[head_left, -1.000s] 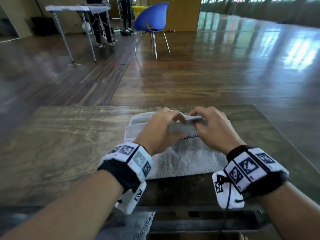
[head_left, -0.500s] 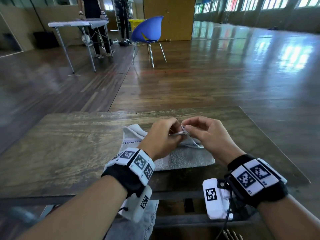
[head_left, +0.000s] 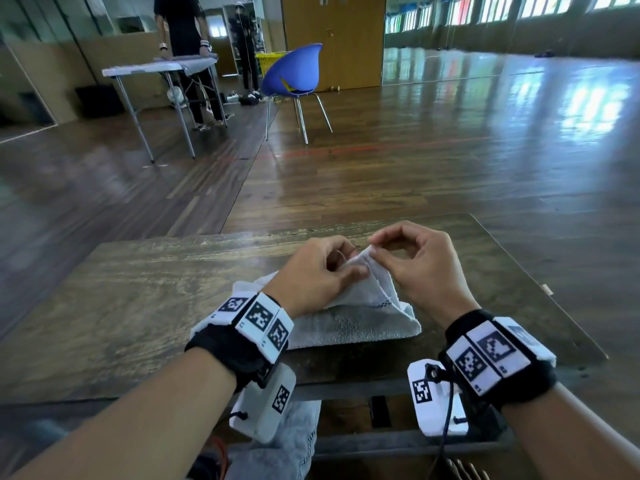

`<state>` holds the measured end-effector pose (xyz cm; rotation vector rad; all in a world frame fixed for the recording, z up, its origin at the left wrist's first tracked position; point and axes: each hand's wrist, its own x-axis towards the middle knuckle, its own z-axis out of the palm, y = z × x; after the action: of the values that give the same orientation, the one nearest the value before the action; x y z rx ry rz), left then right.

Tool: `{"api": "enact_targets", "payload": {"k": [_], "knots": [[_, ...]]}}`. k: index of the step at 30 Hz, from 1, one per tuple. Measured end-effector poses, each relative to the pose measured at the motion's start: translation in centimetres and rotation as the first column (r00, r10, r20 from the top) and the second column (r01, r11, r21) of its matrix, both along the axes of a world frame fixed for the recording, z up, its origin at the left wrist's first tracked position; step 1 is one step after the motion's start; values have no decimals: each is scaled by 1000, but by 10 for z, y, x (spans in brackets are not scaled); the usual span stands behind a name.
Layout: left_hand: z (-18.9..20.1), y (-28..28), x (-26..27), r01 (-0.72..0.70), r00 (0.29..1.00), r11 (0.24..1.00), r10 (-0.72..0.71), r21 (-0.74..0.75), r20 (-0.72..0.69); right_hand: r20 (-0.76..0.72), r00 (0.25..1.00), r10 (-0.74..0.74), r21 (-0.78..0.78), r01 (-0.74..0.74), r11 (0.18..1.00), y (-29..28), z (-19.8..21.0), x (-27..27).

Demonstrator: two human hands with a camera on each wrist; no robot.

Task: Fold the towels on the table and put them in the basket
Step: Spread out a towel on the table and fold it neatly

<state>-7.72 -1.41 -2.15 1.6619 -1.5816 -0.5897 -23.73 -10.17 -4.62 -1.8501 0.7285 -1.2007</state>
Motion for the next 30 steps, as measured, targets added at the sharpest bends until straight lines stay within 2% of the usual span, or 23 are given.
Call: {"api": "enact_targets", "payload": {"k": [3,9,15,23,30], "knots": [[5,1,-4,-16,997,998,21,-64,73,3,999,33,5,-33,999,2,4,-4],[13,1,-6,-132,986,976,147,-172,79,64,991,119,89,-124,988,3,10,-9],[15,-3,-12,-128,989,968,139,-215,38,99,986,131,115,-142,983,5,14,-14],[9,-12,-19,-141,989,962,130,-233,-66,4,992,125,140,-124,982,-1,15,-19],[5,-13,-21,-191,972,947,147,-256,-183,54,992,113,226,-122,966,-5,14,-17]]}}
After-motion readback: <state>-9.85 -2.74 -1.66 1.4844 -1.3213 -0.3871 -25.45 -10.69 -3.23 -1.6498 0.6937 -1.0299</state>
